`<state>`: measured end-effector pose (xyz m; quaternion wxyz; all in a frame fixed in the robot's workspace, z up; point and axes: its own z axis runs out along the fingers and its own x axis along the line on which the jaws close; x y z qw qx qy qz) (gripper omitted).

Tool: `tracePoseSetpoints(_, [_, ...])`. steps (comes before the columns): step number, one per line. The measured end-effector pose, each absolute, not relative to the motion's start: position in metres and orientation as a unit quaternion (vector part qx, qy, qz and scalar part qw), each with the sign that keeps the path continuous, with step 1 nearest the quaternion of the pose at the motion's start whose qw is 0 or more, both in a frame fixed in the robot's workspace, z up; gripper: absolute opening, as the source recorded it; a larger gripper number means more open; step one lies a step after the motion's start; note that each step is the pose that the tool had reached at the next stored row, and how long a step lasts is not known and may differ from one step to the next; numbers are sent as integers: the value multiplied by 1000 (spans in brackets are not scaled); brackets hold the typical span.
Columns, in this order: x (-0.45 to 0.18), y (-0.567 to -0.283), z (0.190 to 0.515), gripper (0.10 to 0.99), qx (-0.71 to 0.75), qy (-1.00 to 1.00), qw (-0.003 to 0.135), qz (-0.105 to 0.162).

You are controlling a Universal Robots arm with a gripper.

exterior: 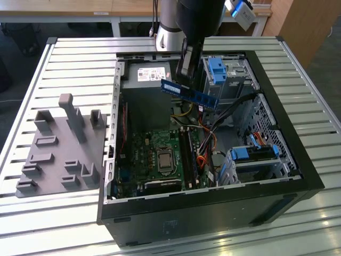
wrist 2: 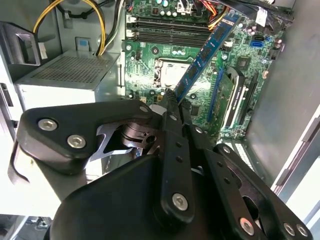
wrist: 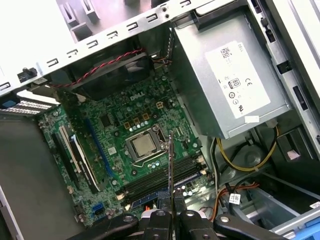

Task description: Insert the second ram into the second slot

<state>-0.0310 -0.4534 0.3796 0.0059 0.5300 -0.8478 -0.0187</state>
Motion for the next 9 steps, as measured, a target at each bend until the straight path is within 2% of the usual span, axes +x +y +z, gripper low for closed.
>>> tracePoseSetpoints(9, [-31,-453,380,137,513,-858,6,-19])
